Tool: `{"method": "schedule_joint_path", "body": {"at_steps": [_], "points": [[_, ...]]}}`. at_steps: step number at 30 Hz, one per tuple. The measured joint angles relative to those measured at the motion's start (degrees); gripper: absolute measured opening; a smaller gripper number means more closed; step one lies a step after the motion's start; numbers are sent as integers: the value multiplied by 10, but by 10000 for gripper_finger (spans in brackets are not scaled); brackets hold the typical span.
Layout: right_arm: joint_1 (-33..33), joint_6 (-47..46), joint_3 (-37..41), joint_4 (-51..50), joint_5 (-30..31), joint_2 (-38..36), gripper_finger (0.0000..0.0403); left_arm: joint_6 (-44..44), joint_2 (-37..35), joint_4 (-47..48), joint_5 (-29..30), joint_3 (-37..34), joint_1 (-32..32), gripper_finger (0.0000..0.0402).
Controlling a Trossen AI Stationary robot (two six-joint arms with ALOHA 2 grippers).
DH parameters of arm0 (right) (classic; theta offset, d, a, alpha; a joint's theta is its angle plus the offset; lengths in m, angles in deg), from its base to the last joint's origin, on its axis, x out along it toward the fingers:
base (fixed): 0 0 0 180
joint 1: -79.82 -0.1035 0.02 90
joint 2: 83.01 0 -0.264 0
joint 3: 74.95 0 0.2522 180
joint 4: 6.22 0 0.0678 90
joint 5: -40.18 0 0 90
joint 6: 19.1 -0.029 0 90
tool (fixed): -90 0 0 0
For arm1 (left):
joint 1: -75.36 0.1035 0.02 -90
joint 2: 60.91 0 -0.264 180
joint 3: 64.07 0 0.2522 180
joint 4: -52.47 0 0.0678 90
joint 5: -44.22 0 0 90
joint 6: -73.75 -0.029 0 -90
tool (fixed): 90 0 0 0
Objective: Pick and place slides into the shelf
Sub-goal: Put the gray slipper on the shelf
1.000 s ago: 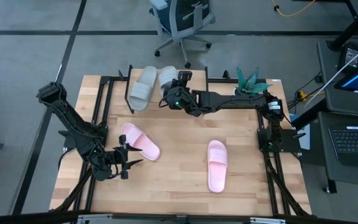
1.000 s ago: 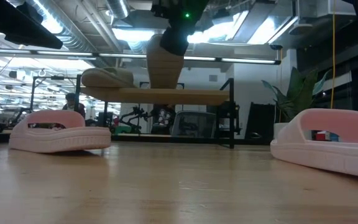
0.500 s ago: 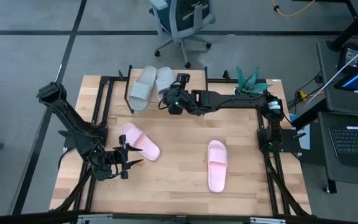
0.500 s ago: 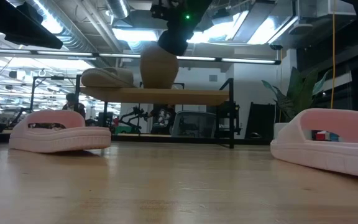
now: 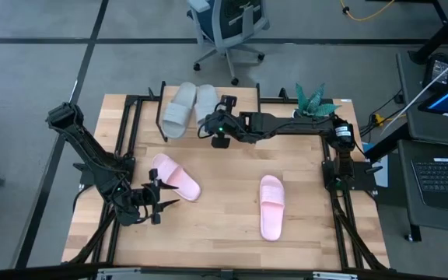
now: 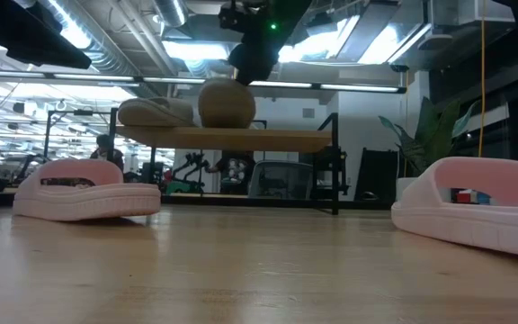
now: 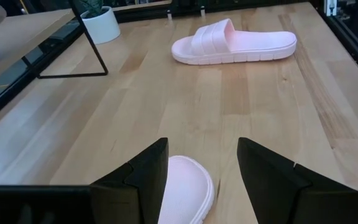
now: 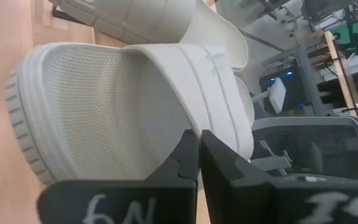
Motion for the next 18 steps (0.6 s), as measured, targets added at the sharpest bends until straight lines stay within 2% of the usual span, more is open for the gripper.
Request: {"method": "schedule_joint_path", "body": {"at_steps": [4, 14, 18], "points": [[0, -13, 0, 0, -24, 0, 6, 9, 0, 0, 0, 0, 0, 185], [0, 3, 0, 3, -30, 0, 6, 9, 0, 0, 0, 0, 0, 185], [0, -10, 0, 3, -70, 0, 6, 9, 0, 0, 0, 0, 0, 185]]}}
